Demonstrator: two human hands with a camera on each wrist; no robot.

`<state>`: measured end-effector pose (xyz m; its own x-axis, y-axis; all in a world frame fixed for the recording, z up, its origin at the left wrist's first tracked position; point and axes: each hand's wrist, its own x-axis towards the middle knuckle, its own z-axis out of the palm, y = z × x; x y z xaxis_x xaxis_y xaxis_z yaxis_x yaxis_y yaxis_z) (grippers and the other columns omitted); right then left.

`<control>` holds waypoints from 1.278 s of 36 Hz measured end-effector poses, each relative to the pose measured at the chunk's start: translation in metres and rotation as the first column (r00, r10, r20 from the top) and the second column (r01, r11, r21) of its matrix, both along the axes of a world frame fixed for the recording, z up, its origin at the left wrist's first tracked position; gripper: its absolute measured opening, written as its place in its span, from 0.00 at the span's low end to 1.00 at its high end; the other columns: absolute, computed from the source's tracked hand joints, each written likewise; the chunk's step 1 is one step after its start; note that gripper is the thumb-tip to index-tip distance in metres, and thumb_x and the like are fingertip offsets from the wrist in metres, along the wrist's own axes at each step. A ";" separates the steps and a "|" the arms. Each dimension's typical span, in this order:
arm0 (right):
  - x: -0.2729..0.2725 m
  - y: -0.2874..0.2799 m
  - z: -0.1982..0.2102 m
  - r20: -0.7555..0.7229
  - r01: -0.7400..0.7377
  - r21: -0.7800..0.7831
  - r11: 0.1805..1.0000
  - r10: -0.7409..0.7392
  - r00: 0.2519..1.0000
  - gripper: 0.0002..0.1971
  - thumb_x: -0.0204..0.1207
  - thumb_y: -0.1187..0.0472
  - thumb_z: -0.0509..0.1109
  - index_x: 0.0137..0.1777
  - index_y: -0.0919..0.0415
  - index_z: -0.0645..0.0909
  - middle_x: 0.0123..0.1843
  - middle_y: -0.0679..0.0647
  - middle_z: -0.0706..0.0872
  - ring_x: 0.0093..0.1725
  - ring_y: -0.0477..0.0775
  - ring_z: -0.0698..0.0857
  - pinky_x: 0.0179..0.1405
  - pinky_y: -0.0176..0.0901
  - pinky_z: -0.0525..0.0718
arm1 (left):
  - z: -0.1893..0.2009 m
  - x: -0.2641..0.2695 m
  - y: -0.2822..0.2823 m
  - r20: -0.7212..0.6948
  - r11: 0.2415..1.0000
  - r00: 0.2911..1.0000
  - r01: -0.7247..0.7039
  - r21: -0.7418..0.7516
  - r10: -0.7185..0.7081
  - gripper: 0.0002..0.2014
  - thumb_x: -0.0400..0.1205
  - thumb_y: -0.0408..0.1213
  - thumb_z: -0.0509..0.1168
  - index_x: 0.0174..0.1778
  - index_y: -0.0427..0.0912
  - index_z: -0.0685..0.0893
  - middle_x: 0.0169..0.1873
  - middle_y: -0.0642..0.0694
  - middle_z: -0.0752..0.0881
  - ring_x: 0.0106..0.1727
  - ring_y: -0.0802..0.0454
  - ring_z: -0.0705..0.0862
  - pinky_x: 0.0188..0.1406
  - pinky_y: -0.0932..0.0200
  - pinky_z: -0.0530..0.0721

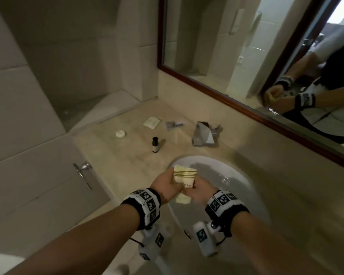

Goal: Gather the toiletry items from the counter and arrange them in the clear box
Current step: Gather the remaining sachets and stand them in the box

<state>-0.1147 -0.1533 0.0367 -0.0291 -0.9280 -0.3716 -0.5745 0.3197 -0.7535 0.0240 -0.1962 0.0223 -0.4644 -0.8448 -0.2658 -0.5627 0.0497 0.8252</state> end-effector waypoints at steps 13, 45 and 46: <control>0.028 -0.182 -0.010 -0.201 -0.034 0.109 0.993 0.055 0.978 0.08 0.75 0.58 0.72 0.39 0.55 0.76 0.40 0.51 0.81 0.43 0.53 0.80 0.45 0.44 0.77 | 0.004 0.060 -0.181 -0.101 0.994 0.989 -0.106 0.015 0.107 0.18 0.81 0.34 0.66 0.67 0.46 0.77 0.58 0.49 0.85 0.59 0.50 0.83 0.55 0.63 0.75; -0.026 -0.392 -0.079 -0.586 0.224 0.439 0.870 0.088 0.806 0.34 0.79 0.51 0.66 0.82 0.40 0.53 0.87 0.51 0.40 0.85 0.64 0.46 0.83 0.61 0.54 | -0.056 0.014 -0.448 0.306 0.963 0.923 0.172 0.208 -0.231 0.23 0.82 0.42 0.68 0.72 0.41 0.75 0.68 0.43 0.81 0.67 0.44 0.81 0.58 0.58 0.78; -0.029 -0.395 -0.081 -0.593 0.227 0.431 0.873 0.085 0.801 0.34 0.81 0.53 0.64 0.82 0.37 0.51 0.86 0.49 0.38 0.85 0.65 0.47 0.83 0.60 0.54 | -0.059 0.011 -0.449 0.313 0.966 0.923 0.168 0.199 -0.225 0.24 0.81 0.43 0.68 0.73 0.41 0.75 0.69 0.43 0.81 0.67 0.44 0.80 0.59 0.58 0.79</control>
<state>-0.1433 -0.5478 -0.0441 -0.4395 -0.6346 -0.6358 -0.8054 0.5918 -0.0339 0.0350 -0.6452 -0.0368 -0.4778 -0.6766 -0.5603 -0.7973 0.0663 0.5999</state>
